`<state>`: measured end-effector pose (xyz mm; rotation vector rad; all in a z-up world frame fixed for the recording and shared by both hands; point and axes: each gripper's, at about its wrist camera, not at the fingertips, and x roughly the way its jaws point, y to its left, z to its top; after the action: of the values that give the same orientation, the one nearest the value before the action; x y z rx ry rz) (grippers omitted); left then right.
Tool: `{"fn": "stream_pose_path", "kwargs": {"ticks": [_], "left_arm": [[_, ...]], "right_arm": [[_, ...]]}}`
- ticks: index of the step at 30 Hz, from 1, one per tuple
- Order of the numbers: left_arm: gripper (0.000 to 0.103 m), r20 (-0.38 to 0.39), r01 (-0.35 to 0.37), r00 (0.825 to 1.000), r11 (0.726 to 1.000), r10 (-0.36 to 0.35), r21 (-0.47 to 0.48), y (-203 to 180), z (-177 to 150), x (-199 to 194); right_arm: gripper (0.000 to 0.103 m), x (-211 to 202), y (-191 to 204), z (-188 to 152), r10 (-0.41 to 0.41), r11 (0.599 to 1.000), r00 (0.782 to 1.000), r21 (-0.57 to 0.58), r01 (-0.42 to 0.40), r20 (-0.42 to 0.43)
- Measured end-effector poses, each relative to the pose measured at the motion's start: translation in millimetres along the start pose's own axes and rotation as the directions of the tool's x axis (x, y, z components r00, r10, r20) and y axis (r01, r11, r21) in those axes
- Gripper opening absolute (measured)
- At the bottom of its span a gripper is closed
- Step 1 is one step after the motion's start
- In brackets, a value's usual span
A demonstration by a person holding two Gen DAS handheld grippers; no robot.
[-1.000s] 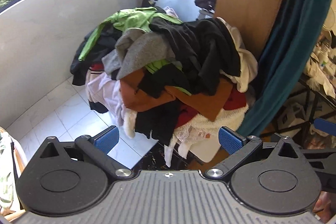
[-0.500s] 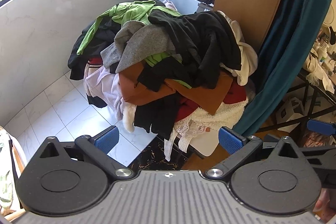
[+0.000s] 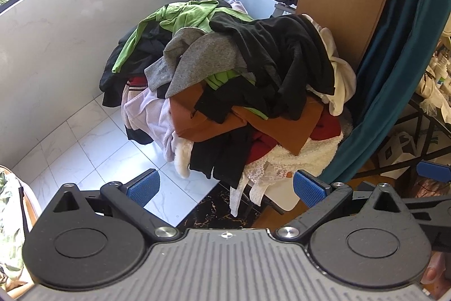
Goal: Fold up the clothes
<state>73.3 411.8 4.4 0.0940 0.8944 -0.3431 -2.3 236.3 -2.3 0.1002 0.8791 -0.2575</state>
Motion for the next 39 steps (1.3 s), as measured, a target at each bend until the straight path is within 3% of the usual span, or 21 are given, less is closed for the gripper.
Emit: {"fn": "stream_pose_path", "kwargs": {"ticks": [15,23,29,32,39], "left_arm": [[0.103,-0.009,-0.036,0.999,0.999,0.036,-0.029,18.6,10.6,6.0],[0.103,-0.028,-0.035,0.999,0.998,0.033,-0.052,18.8,19.7,23.2],[0.103,-0.046,-0.015,0.999,0.999,0.013,-0.049,14.9,29.0,32.9],[0.103,-0.051,-0.002,0.999,0.999,0.000,-0.040,13.3,35.9,29.4],[0.103,0.025,-0.013,1.000,1.000,0.013,-0.001,10.0,44.5,6.4]], "right_arm": [[0.102,17.1,15.3,13.5,0.050,0.999,0.999,0.019,-0.050,0.001],[0.102,42.2,9.4,18.0,0.028,0.999,0.997,0.033,-0.026,-0.067],[0.102,51.0,2.0,29.5,0.047,0.995,0.997,0.088,-0.041,-0.067],[0.102,48.2,-6.2,35.6,0.067,0.987,0.998,0.149,-0.066,-0.001],[0.102,50.1,-28.3,26.3,0.042,0.966,0.999,0.254,-0.045,0.018]]}}
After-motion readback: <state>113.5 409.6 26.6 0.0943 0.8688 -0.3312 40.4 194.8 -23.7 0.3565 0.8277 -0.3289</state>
